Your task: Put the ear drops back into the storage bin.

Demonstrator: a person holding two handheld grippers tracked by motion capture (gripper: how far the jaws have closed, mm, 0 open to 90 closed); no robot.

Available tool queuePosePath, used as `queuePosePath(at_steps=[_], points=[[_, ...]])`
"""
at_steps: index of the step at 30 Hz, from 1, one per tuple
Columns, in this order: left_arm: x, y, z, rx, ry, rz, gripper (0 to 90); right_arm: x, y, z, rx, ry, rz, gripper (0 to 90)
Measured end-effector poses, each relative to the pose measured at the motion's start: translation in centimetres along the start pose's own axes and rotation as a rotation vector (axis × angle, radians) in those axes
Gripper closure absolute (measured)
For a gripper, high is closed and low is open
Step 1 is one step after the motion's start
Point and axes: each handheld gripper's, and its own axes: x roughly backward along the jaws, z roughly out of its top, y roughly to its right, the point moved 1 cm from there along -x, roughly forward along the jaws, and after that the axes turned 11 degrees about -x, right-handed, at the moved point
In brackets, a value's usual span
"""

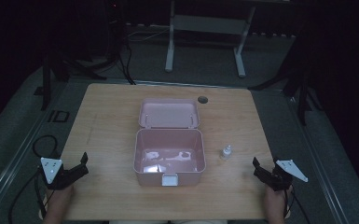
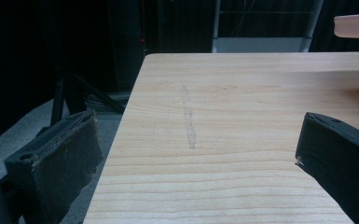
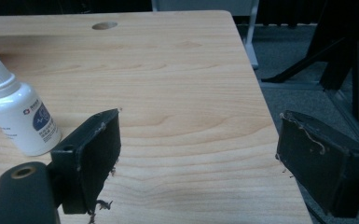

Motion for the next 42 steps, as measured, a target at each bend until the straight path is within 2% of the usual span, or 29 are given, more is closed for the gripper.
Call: queuePosePath(at_steps=[4, 5, 9, 12, 16, 20, 21, 25, 28, 29, 31, 34, 38, 42], points=[[0.0, 0.0, 0.0, 0.000, 0.001, -0.003, 0.3, -0.1, 0.0, 0.0, 0.000, -0.015, 0.009, 13.3], [0.0, 0.0, 0.0, -0.005, -0.003, -0.008, 0.3, -0.2, 0.1, 0.1, -0.006, -0.042, 0.024, 13.3], [0.0, 0.0, 0.0, 0.000, 0.001, -0.011, 0.3, -0.4, 0.1, 0.1, -0.001, -0.074, 0.036, 13.3], [0.0, 0.0, 0.0, -0.003, -0.001, -0.013, 0.3, -0.4, 0.0, 0.3, 0.000, -0.106, 0.062, 13.4], [0.1, 0.1, 0.0, -0.009, 0.000, -0.012, 0.3, 0.1, 0.0, 0.8, -0.016, -0.123, 0.089, 13.5], [0.0, 0.1, 0.0, -0.010, -0.001, -0.010, 0.3, 0.4, 0.0, 1.4, 0.002, -0.150, 0.108, 13.5], [0.0, 0.1, 0.0, -0.009, -0.001, -0.011, 0.3, 0.5, 0.0, 1.5, 0.010, -0.162, 0.100, 13.5], [0.0, 0.0, 0.0, -0.008, 0.002, -0.012, 0.3, 0.4, 0.2, 1.8, 0.026, -0.255, 0.066, 13.5], [0.0, 0.1, 0.0, -0.009, 0.001, -0.015, 0.3, 0.5, 0.3, 2.0, 0.047, -0.283, 0.055, 14.4], [0.0, 0.1, 0.0, -0.011, 0.002, -0.015, 0.3, 0.6, 0.5, 2.3, 0.045, -0.330, 0.063, 14.5], [0.0, 0.1, 0.0, -0.012, 0.002, -0.018, 0.3, 0.6, 0.5, 2.4, 0.041, -0.352, 0.067, 14.4], [0.0, 0.1, 0.0, -0.013, 0.002, -0.019, 0.3, 0.8, 0.4, 2.7, 0.060, -0.443, 0.092, 14.3], [0.0, 0.1, 0.0, -0.014, 0.002, -0.019, 0.3, 0.8, -0.1, 2.6, 0.131, -0.563, 0.102, 13.7], [0.0, 0.1, 0.0, -0.014, 0.003, -0.019, 0.3, 0.8, -0.8, 2.5, 0.204, -0.640, 0.093, 13.4]])
